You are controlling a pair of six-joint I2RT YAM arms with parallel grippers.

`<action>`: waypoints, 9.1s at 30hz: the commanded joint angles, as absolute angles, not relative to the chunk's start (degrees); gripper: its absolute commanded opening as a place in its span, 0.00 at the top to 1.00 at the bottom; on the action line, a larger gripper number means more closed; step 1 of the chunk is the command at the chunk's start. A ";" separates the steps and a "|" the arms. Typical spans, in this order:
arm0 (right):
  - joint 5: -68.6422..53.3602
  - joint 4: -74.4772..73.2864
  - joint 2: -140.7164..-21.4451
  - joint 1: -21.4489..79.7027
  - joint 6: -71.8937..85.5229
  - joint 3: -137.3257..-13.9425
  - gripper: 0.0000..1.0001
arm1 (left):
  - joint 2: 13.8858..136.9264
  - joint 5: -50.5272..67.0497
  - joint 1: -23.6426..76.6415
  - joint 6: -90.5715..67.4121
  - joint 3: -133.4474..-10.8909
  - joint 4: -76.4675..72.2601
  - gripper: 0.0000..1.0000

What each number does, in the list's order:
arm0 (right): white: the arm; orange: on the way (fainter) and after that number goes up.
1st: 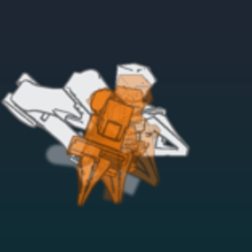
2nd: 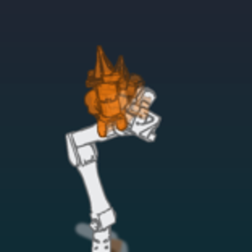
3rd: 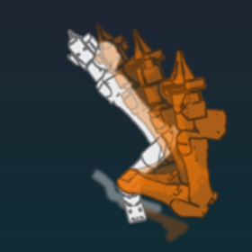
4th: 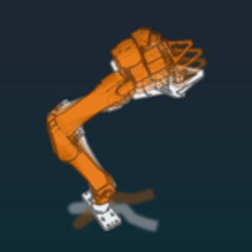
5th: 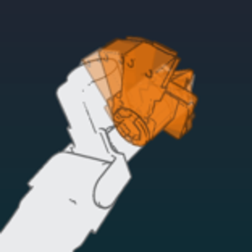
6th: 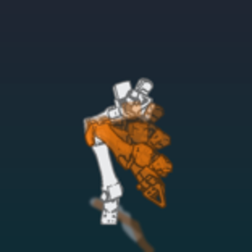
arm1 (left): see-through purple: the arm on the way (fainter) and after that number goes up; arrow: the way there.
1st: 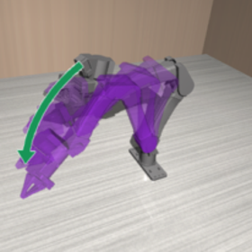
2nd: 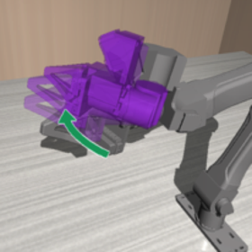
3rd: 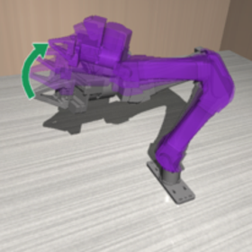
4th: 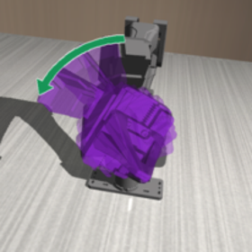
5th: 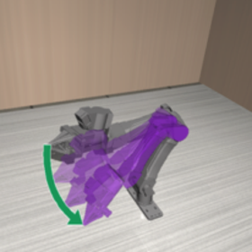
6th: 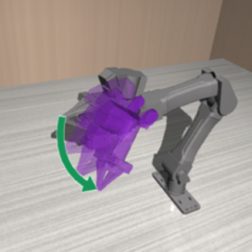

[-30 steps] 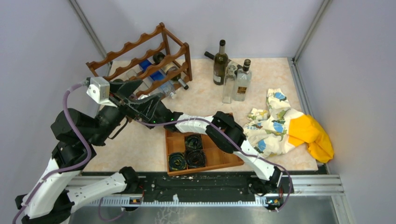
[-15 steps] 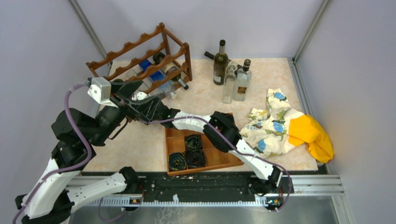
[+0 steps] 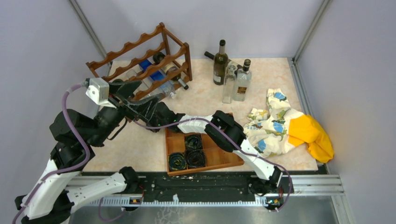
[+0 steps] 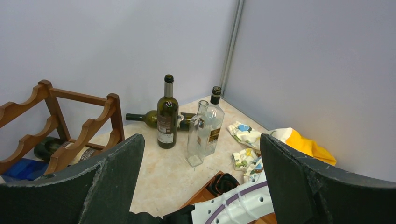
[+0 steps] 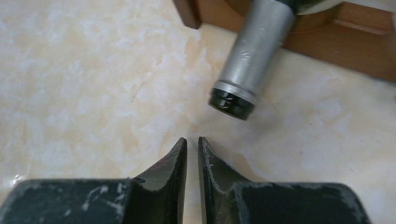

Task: Put the wine bottle on the wine rack
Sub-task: Place the wine bottle in the wine rack, then pick up the wine bottle from the center of the board.

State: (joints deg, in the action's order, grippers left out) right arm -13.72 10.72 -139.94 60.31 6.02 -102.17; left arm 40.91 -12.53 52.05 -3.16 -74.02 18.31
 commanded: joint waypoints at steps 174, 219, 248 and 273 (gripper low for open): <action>-50.31 -6.06 -48.34 -17.30 -9.93 -30.05 0.01 | 114.25 1.00 43.88 -9.85 -97.15 -9.38 0.12; -58.09 -7.65 -48.82 -18.14 -14.02 -29.48 0.03 | 99.29 3.59 43.86 11.34 -88.86 -17.35 1.00; -41.23 1.21 -60.90 32.88 -17.82 -54.48 0.06 | 59.09 13.84 43.81 -1.87 -59.46 -4.49 1.00; -34.05 14.75 -69.94 43.17 -3.17 -53.34 0.54 | 57.90 18.65 43.85 -10.20 -55.82 -9.88 1.00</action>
State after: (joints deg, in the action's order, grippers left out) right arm -32.93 8.19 -70.28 42.65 -3.70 -51.92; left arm 58.35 16.38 43.51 -6.98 -55.42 -3.38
